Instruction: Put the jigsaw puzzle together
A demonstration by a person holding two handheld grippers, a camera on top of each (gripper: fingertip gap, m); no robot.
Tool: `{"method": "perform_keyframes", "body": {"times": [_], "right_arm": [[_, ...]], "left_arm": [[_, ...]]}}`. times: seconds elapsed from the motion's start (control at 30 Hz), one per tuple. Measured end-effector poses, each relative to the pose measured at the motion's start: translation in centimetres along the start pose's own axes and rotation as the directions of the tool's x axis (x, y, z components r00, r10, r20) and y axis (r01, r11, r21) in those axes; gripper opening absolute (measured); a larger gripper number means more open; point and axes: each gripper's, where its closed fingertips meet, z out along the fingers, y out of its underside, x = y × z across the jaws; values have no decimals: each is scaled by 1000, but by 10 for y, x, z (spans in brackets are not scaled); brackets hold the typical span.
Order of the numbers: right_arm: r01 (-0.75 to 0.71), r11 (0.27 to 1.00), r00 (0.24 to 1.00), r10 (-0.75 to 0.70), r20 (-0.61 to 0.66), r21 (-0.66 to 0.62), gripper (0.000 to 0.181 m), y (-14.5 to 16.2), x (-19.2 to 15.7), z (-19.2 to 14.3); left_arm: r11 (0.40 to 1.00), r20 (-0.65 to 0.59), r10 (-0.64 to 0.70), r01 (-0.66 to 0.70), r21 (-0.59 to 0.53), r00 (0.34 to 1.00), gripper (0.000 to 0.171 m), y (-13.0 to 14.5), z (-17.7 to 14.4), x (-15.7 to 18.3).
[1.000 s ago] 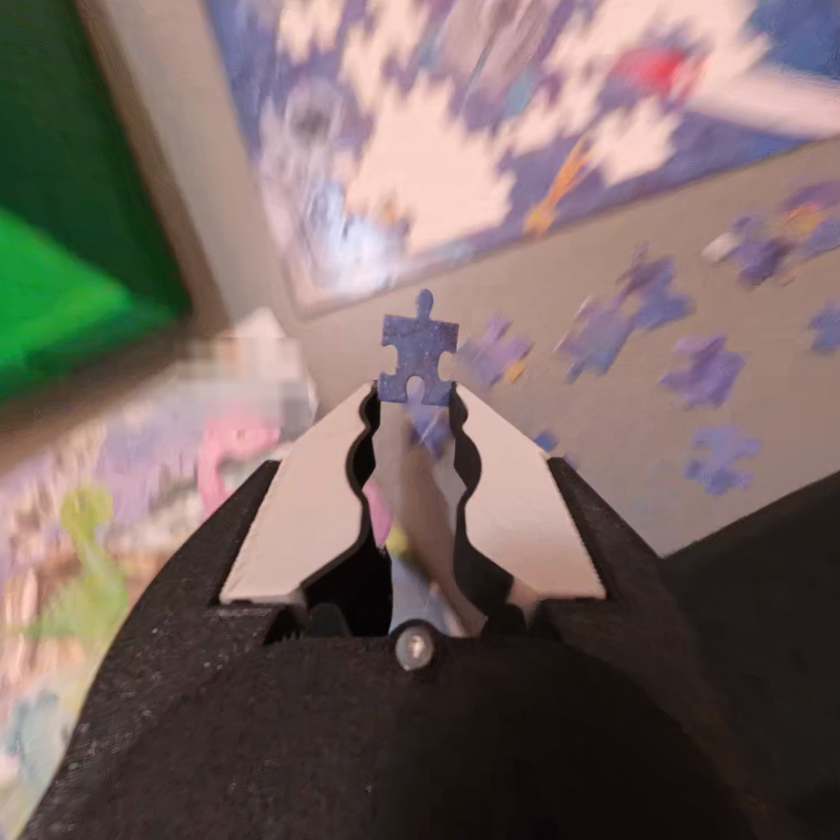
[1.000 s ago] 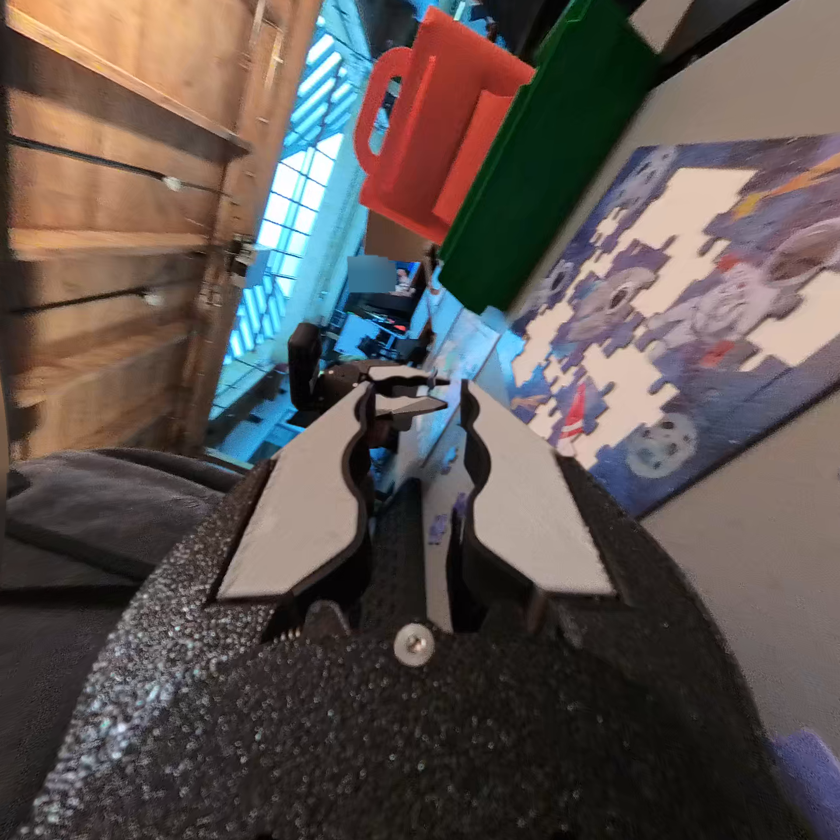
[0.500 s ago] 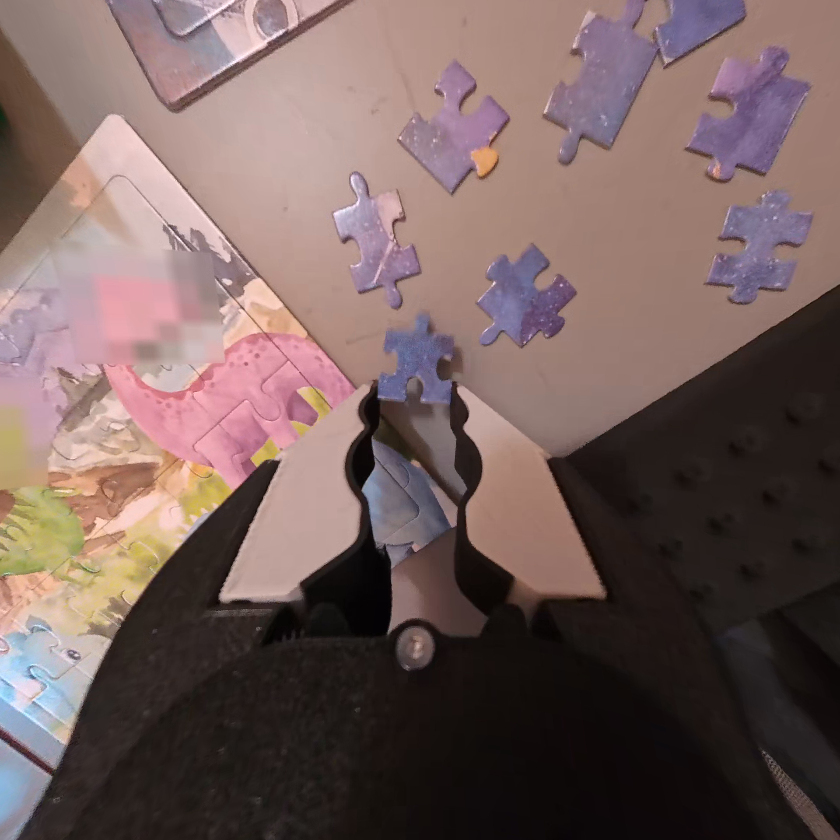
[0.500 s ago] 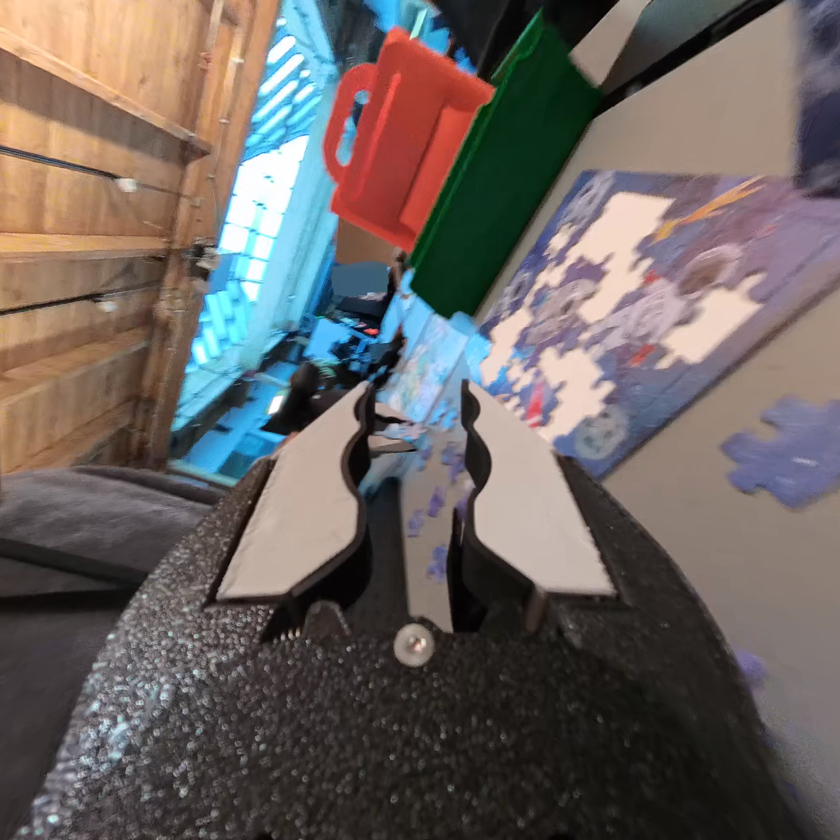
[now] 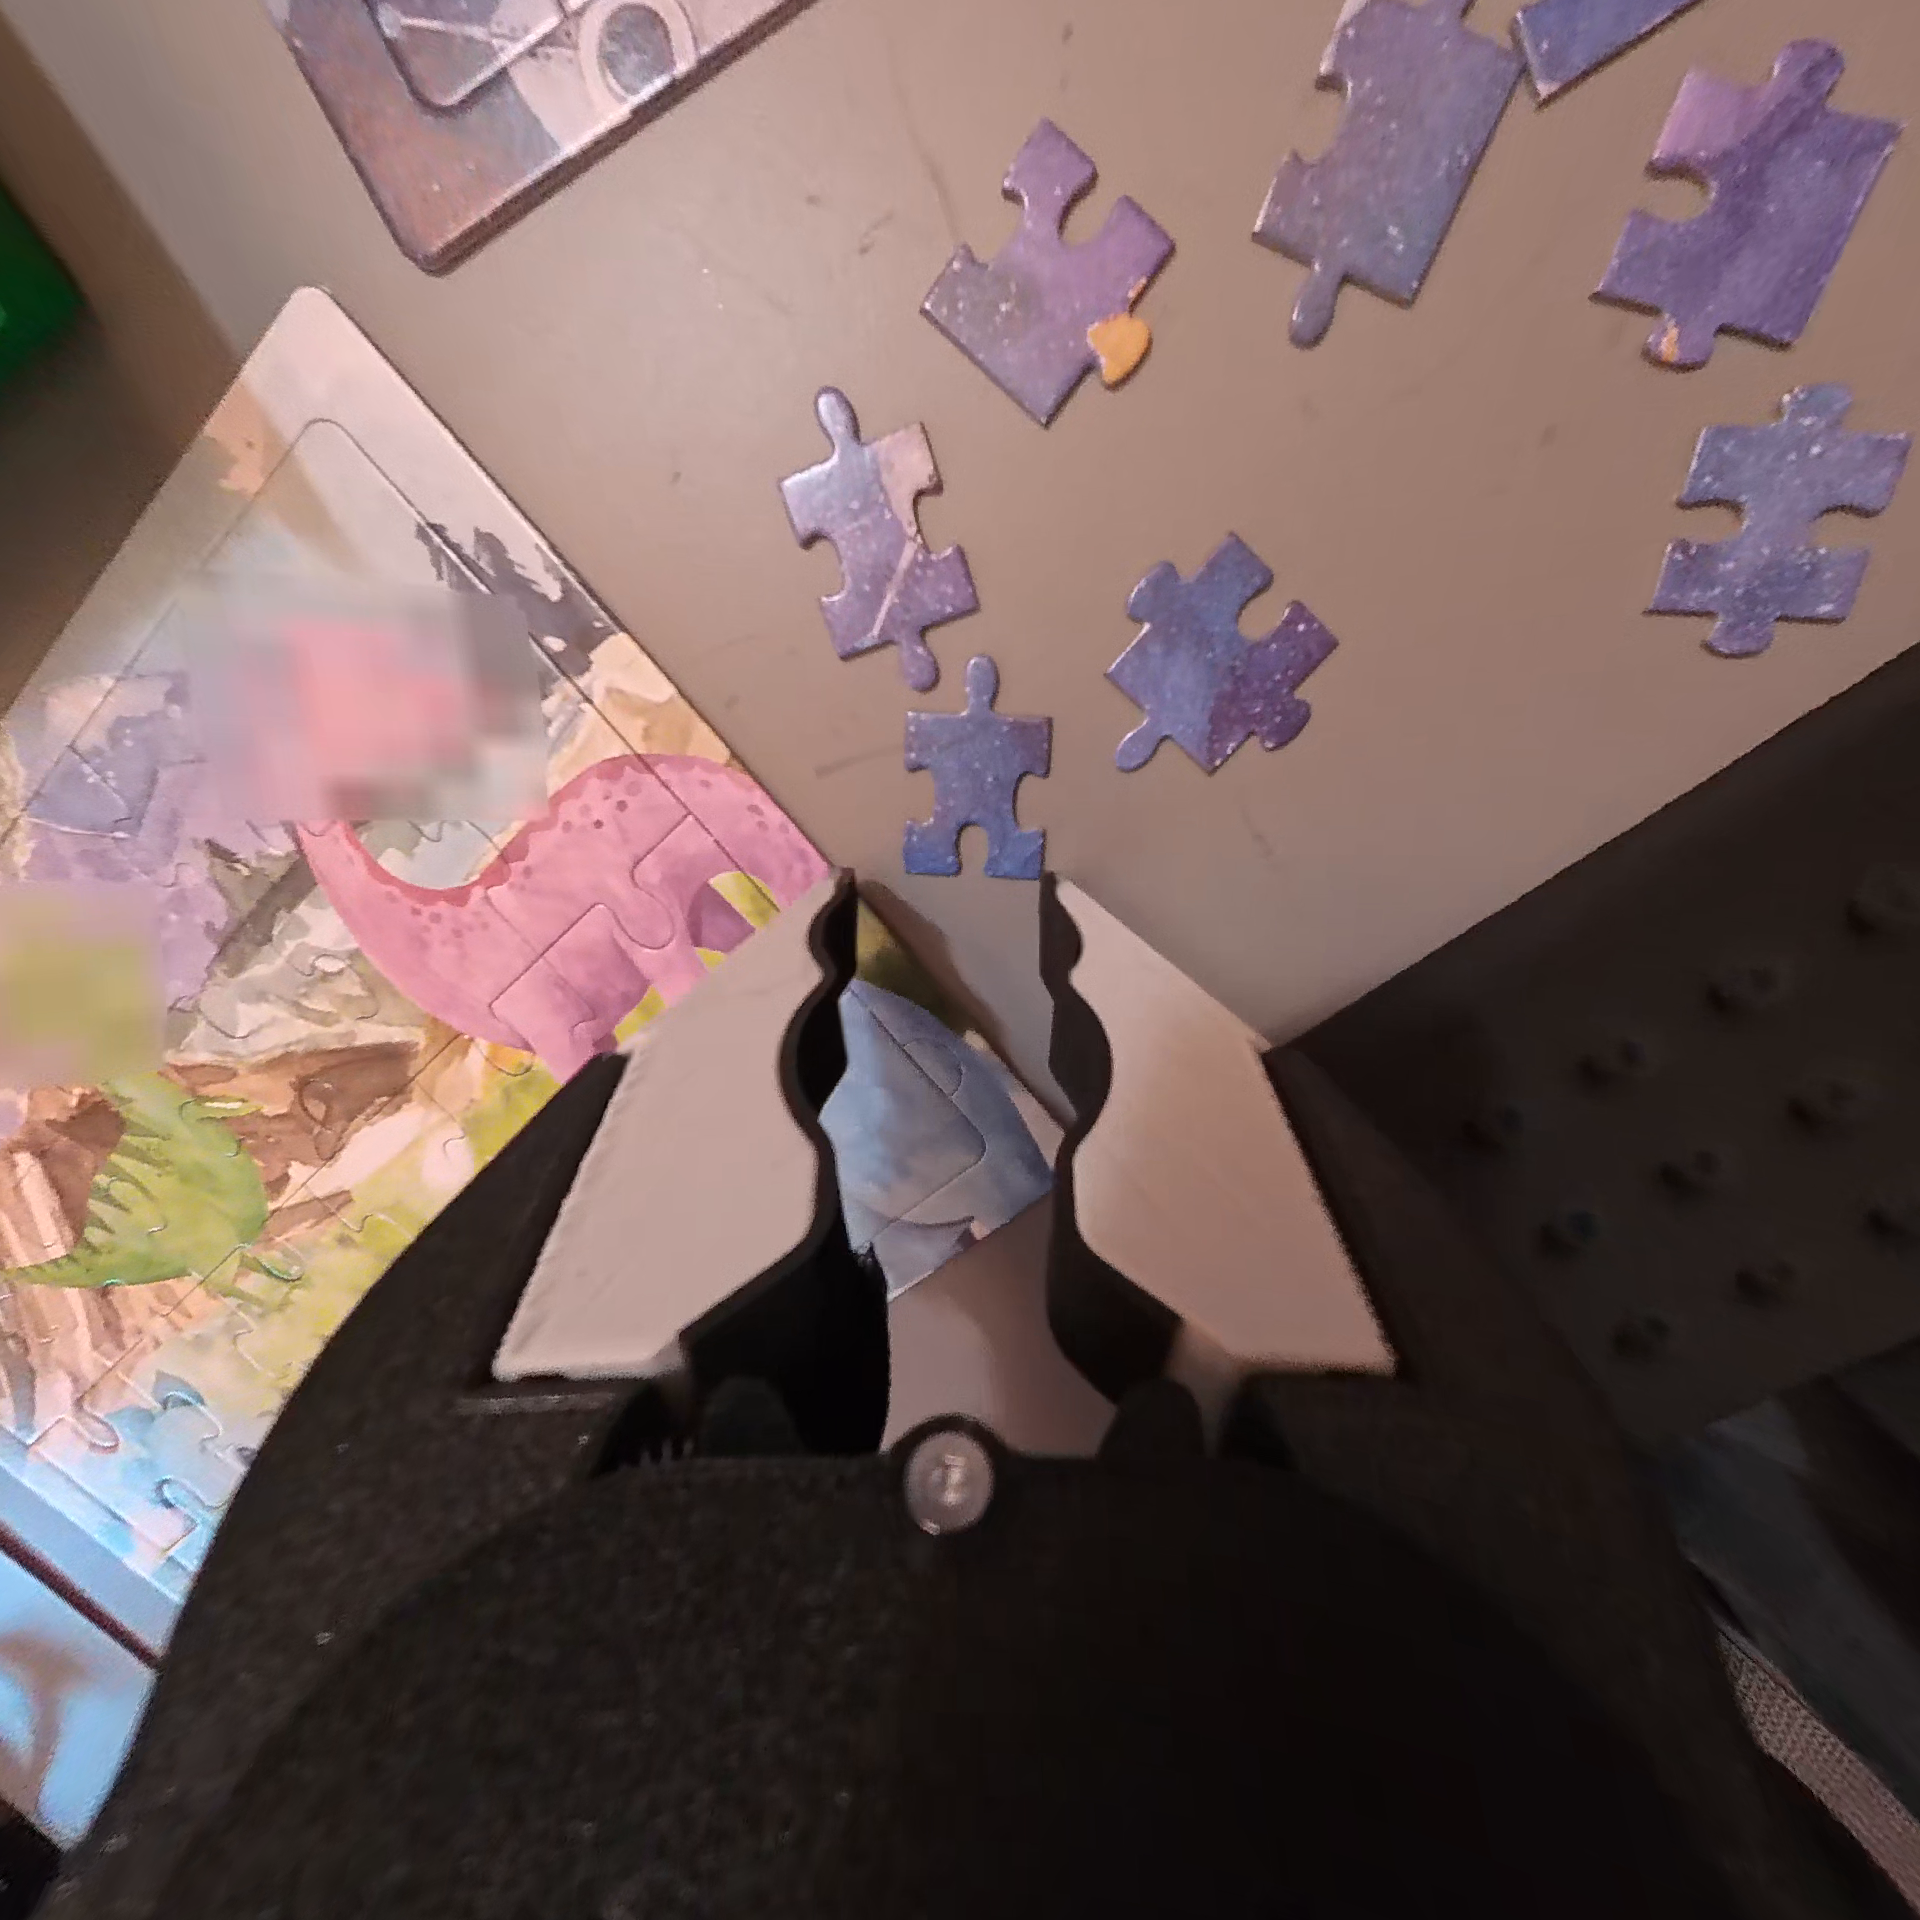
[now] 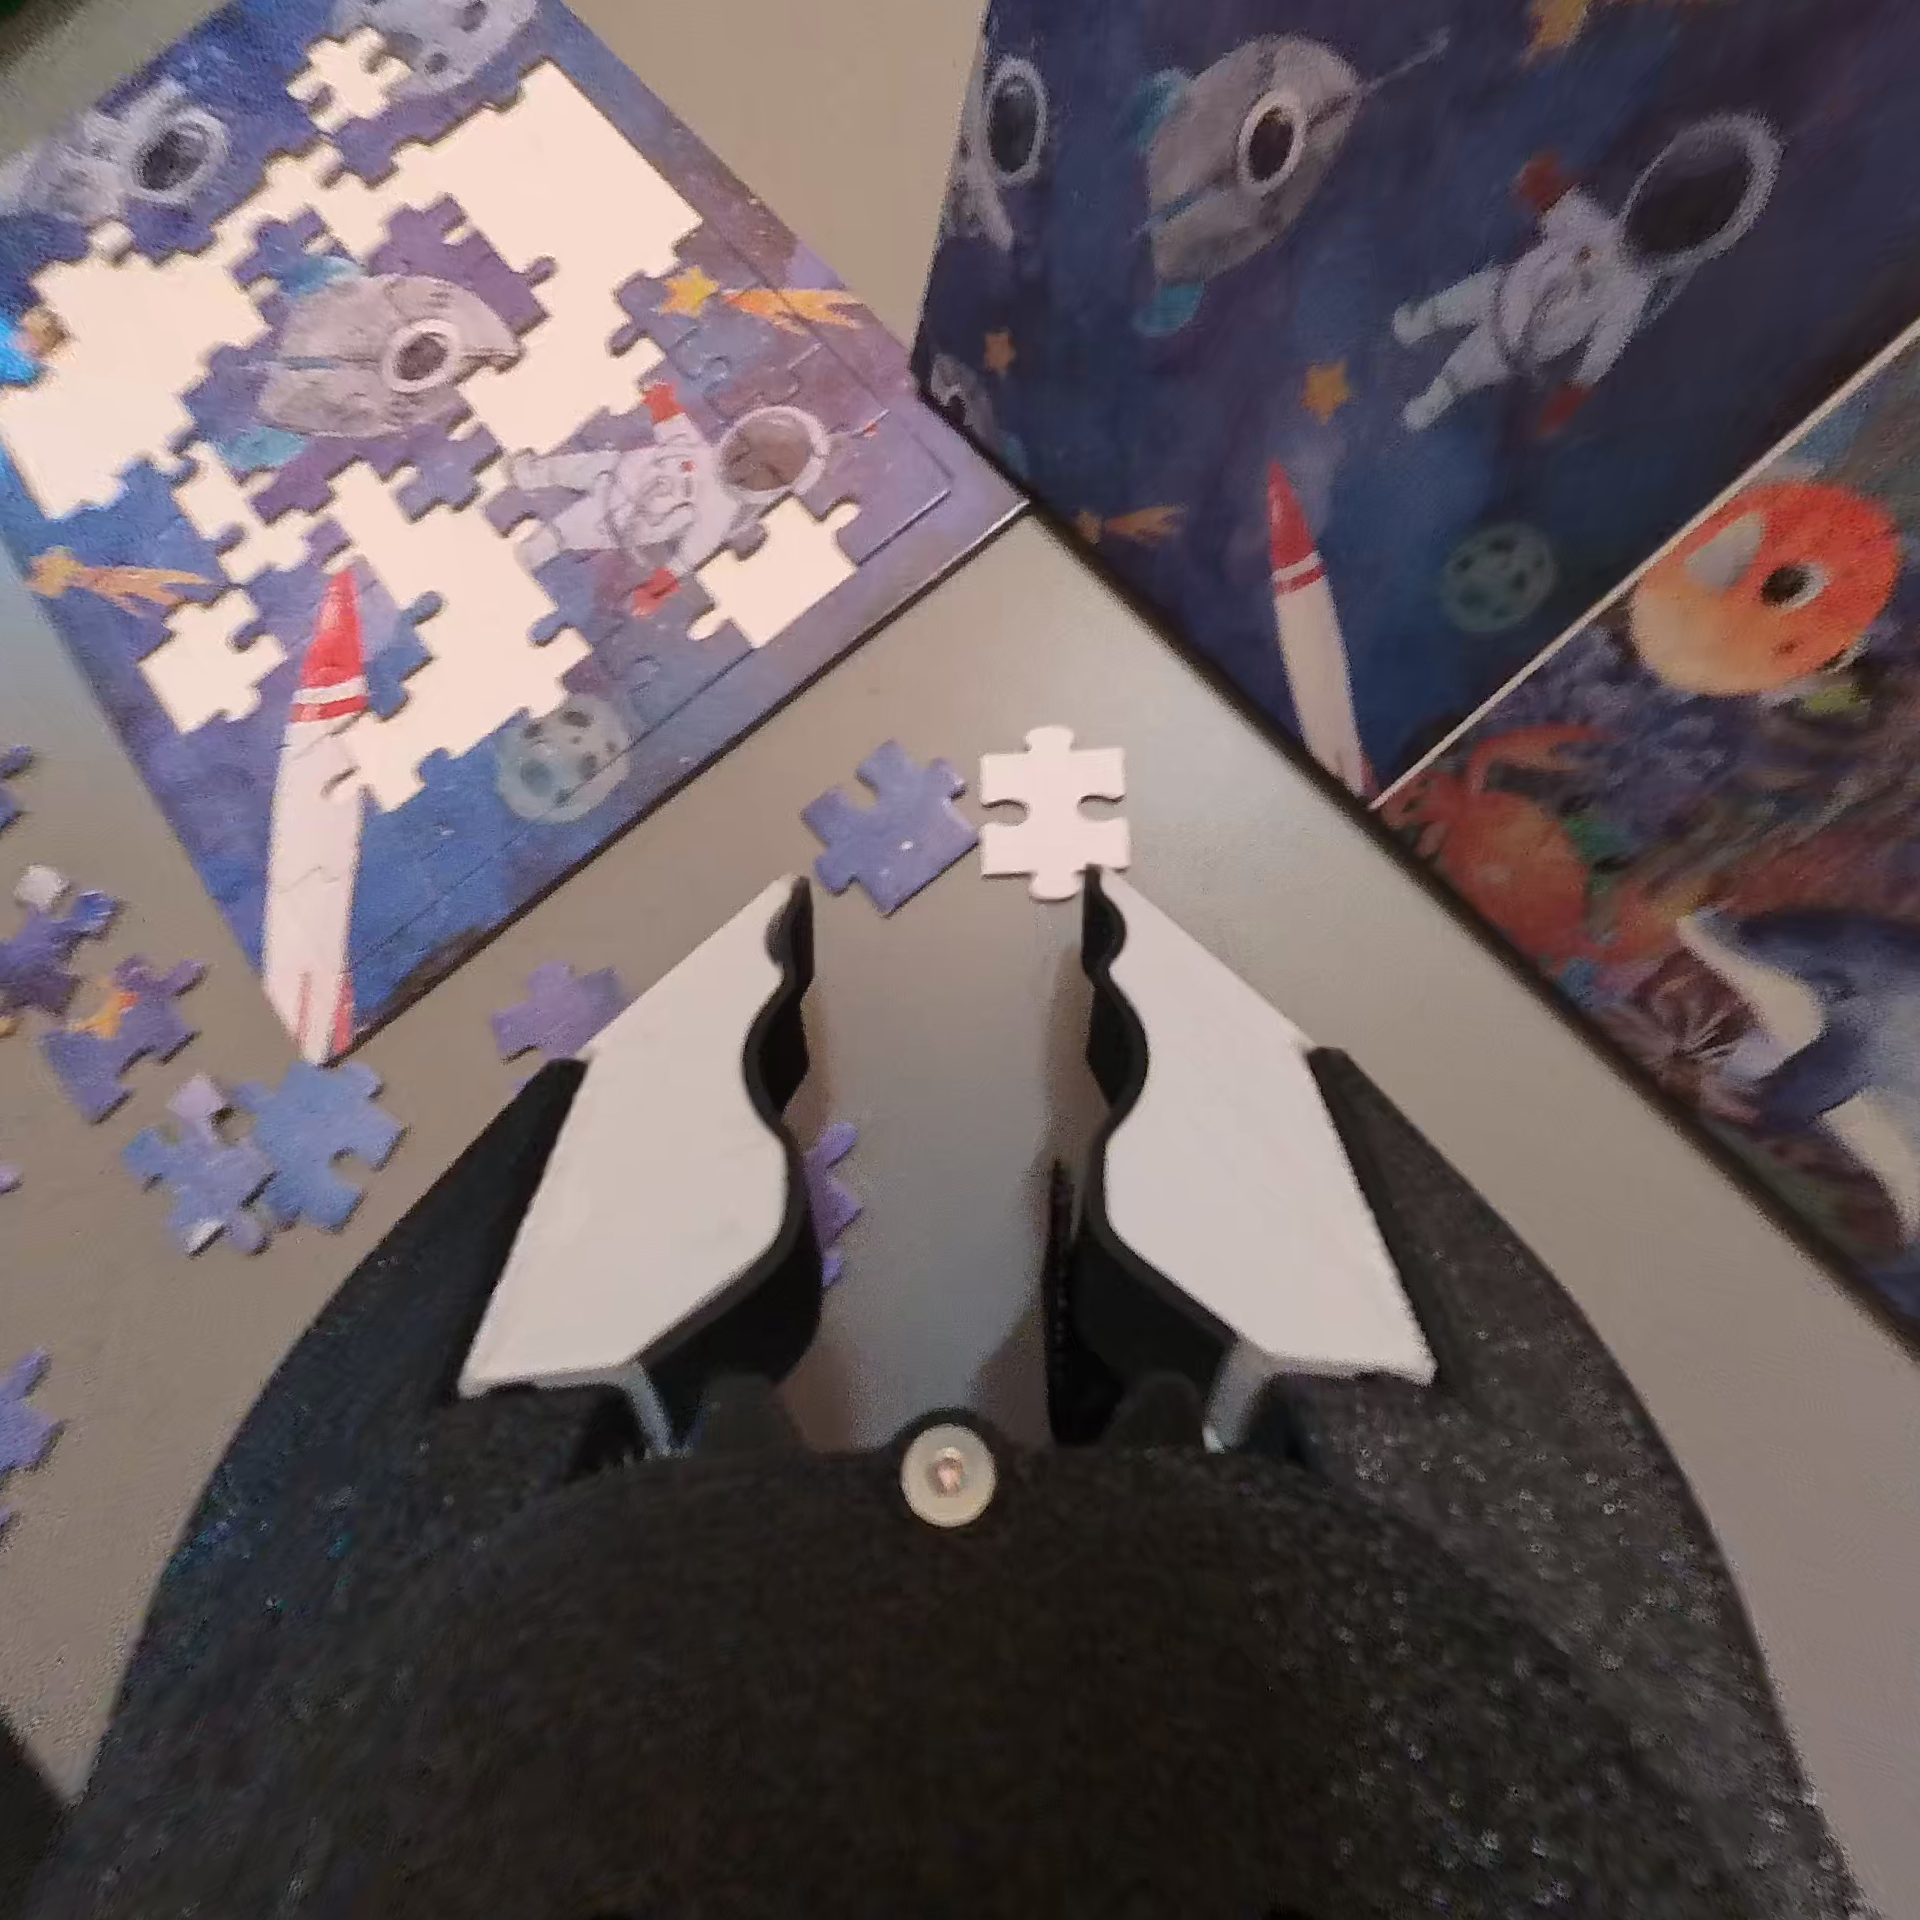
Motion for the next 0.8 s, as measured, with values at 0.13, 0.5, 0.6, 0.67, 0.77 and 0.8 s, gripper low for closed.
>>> {"method": "perform_keyframes", "body": {"times": [0.13, 0.5, 0.6, 0.67, 0.77, 0.8], "right_arm": [[-1, 998, 1000, 0, -21, -64, 47, 0, 27, 12], [176, 968, 984, -174, 25, -180, 38, 5, 21, 22], [179, 963, 984, -177, 27, -201, 31, 5, 18, 23], [157, 970, 988, -154, 32, -185, 30, 6, 19, 22], [79, 984, 995, -68, 75, -162, 30, 10, 21, 13], [53, 989, 995, -41, 88, -135, 30, 9, 22, 7]], "left_arm": [[998, -7, -6, 6, 56, 1000, 35, -5, -7, 1], [973, 53, -38, 25, 228, 998, 35, -33, -32, -12], [965, 66, -34, 15, 262, 997, 35, -42, -38, -13], [957, 77, -30, 6, 292, 997, 35, -51, -41, -13], [924, 90, -33, -4, 384, 995, 34, -76, -52, -9], [901, 89, -40, -3, 434, 995, 34, -88, -58, -7]]}}
